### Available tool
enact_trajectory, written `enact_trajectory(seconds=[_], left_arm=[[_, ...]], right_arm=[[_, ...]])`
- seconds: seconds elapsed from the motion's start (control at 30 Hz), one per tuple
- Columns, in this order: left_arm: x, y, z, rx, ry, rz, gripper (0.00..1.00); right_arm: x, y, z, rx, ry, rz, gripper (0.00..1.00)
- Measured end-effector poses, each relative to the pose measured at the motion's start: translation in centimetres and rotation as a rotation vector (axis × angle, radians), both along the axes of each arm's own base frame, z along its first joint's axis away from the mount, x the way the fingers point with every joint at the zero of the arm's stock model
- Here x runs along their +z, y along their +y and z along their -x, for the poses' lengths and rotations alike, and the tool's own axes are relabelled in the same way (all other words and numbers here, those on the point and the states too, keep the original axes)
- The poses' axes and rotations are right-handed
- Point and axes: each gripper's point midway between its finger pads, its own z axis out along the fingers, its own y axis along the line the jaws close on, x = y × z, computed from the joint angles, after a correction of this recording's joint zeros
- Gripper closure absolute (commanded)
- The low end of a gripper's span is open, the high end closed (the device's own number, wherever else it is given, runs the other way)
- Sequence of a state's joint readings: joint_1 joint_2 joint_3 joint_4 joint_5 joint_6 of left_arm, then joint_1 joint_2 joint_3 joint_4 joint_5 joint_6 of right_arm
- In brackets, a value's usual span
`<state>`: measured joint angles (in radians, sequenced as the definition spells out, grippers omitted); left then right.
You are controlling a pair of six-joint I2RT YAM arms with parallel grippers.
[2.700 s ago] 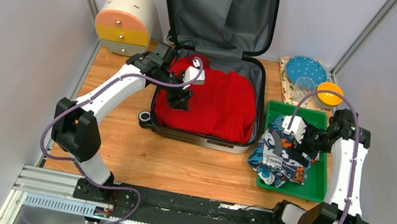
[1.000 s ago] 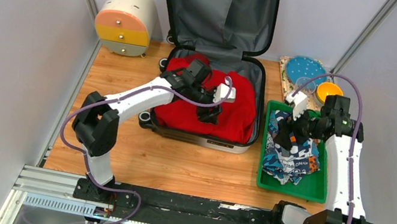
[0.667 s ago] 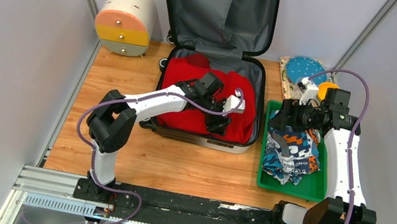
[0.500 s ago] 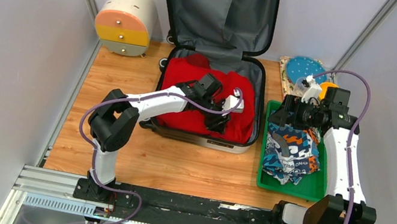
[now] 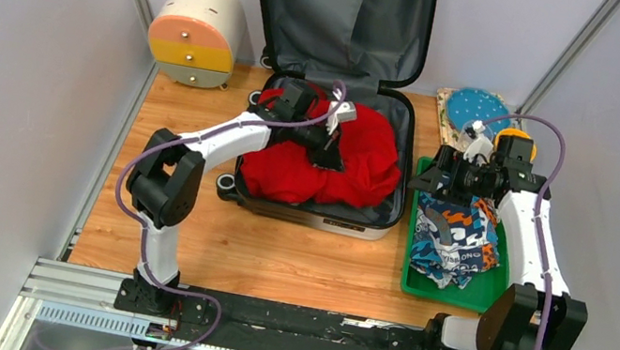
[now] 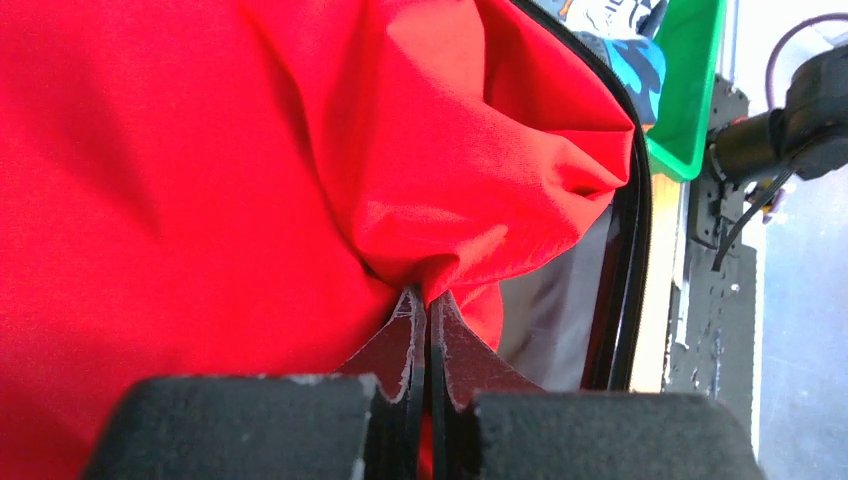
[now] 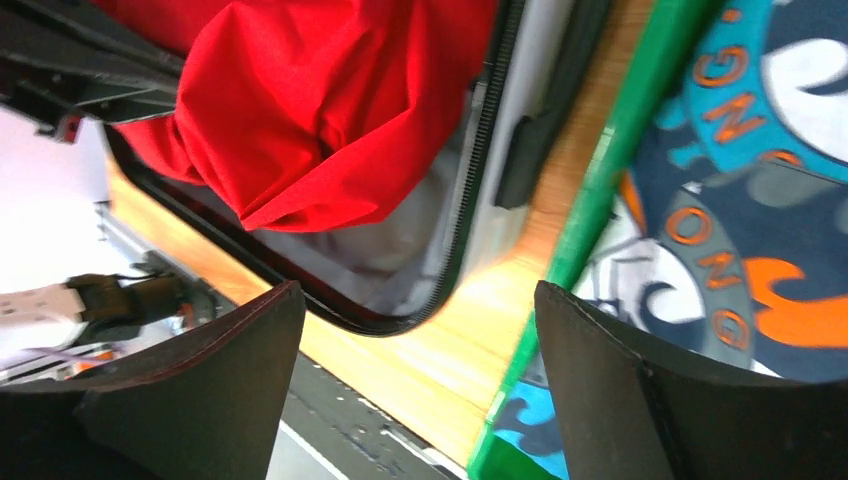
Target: Open, take out, and arrange the luggage
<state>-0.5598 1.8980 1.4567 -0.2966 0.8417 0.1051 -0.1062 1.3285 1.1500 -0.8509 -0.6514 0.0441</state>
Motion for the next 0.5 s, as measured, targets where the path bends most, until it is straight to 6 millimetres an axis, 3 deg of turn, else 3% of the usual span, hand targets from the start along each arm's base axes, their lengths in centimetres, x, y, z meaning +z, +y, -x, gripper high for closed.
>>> enact_trajectory(seconds=[0.3,0.5], left_arm=[[2.6,1.5,-2.3,0.076,0.087,0.105,1.00],[4.3,2.6,-3.9,0.112,0.119,0.180,1.00]], right_arm=[[1.8,5.4,0.4,0.100,-0.009,-0.212,0.07],[1.5,8.5,0.9,0.113,0.088,-0.270,0.06]])
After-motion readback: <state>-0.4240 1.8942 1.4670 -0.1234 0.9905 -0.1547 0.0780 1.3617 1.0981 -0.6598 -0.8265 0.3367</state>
